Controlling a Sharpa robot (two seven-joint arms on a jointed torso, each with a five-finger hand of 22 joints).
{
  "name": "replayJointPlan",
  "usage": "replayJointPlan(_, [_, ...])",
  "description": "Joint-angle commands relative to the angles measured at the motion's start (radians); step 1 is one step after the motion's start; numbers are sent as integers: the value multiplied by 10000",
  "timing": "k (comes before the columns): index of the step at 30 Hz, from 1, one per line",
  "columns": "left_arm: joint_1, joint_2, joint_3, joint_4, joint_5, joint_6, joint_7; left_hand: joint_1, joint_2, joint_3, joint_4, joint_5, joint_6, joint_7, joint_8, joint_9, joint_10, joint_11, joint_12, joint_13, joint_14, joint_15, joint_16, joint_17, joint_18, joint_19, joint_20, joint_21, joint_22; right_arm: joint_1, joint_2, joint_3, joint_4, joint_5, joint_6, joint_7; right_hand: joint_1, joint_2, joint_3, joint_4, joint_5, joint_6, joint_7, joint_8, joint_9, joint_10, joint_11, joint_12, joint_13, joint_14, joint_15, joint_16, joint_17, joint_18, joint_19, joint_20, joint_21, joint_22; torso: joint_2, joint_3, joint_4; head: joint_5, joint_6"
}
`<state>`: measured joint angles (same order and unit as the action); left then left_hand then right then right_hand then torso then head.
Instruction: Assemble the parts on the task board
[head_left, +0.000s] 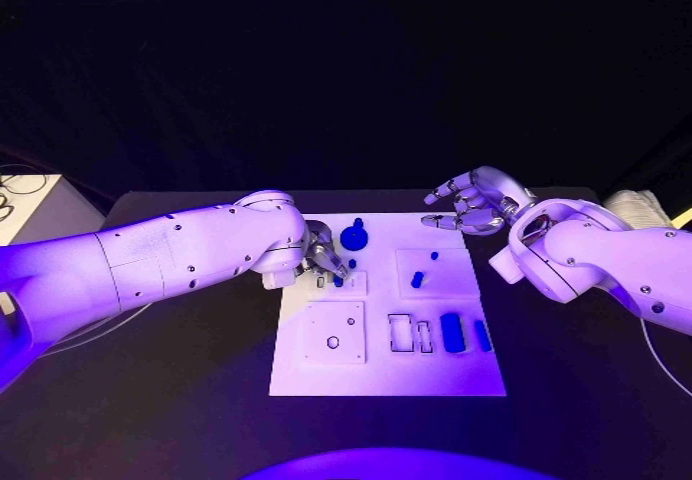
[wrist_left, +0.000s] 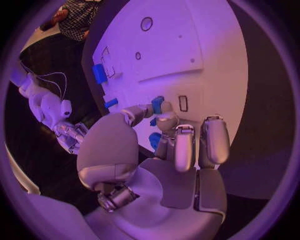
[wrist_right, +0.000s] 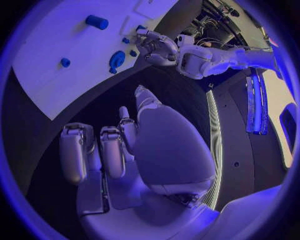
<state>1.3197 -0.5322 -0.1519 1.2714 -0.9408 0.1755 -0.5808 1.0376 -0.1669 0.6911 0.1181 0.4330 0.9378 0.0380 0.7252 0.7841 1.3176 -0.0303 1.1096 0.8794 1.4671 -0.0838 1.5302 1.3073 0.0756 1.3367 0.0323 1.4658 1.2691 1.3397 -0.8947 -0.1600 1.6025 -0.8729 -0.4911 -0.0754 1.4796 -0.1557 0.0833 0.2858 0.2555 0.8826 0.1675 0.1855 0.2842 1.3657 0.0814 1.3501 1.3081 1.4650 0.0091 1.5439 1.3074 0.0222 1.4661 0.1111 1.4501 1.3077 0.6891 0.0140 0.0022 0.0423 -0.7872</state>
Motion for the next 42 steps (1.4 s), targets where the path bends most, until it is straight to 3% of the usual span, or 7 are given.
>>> replayJointPlan(1, [-185, 78, -152, -33, 144, 374, -119, 23, 168, 491, -590, -53, -26, -77, -50, -19, -36, -79, 7, 1, 809, -60, 31, 1837, -82, 43, 8, -27, -15, -5, 1, 1, 26, -97, 111, 88, -106, -3, 67, 15, 12, 55, -7, 42, -17, -87, 7, -44, 433, 890, -28, -61, 2073, 92, 445, -18, -40, 1775, 3, 0, 10, -29, -20])
replayJointPlan(5, [-185, 82, -168, -44, 145, 382, -120, -24, 165, 332, -519, -61, -20, -83, -75, -21, -48, -82, 0, 0, 810, -62, 32, 1841, -82, 45, 5, -34, -15, -5, -1, 1, 28, -97, 116, 91, -106, -3, 67, 15, 12, 55, -7, 42, -17, -87, 7, -44, 433, 890, -28, -61, 2073, 92, 445, -18, -40, 1775, -4, 4, 10, -32, -44])
replayJointPlan(18, [-185, 41, -185, -12, 135, 466, -93, -338, -303, -1189, 117, -96, 151, -132, -271, -75, -94, -112, 15, 78, 812, -87, 29, 1854, -79, 41, -24, -86, -38, -5, -19, 1, 31, -92, 115, 120, -127, -16, 68, 21, 2, 49, -6, 44, -24, -103, 8, -62, 413, 886, -29, -69, 2061, 97, 436, -20, -63, 1761, -18, 7, 18, -50, -64])
replayJointPlan(27, [-185, 16, -188, -19, 93, 446, -71, -341, -397, -1816, 510, -225, 218, -126, -366, -102, -117, -108, 0, 87, 813, -85, 27, 1860, -76, 36, -28, -109, -49, -5, -27, 1, 33, -91, 96, 120, -150, -25, 62, 28, -3, 42, -5, 43, -28, -111, 10, -70, 404, 885, -28, -72, 2057, 100, 431, -20, -75, 1753, -15, 1, 19, -56, -49])
replayJointPlan(33, [-185, -5, -188, -28, 59, 411, -66, -267, -426, -2117, 757, -534, 225, -115, -416, -110, -168, -97, -56, 31, 804, -77, 10, 1835, -67, 4, -23, -137, -92, -5, -30, 1, 28, -91, 79, 120, -202, -45, 45, 39, -17, 25, -1, 40, -37, -110, 13, -69, 404, 889, -27, -66, 2069, 99, 434, -20, -73, 1755, -19, -1, 16, -67, -39])
replayJointPlan(36, [-185, -25, -188, -23, 38, 380, -67, -166, -393, -2359, 1027, -972, 241, -110, -435, -101, -168, -91, -47, 51, 809, -70, 14, 1850, -65, 3, -12, -148, -95, -6, -31, 1, 25, -91, 71, 122, -223, -52, 38, 41, -26, 19, 0, 40, -41, -119, 13, -77, 395, 888, -26, -69, 2065, 104, 424, -20, -97, 1739, -17, -4, 10, -65, -39])
replayJointPlan(42, [-185, -97, -184, 8, -20, 298, -68, -103, -371, -2612, 1373, -1294, 257, -102, -441, -82, -155, -84, -20, 89, 817, -63, 26, 1878, -67, 15, -3, -152, -80, -6, -41, 1, 26, -91, 60, 124, -287, -67, 18, 44, -73, 4, 2, 41, -51, -131, 18, -88, 381, 885, -24, -77, 2053, 110, 414, -19, -123, 1723, -9, -5, 17, -85, -38])
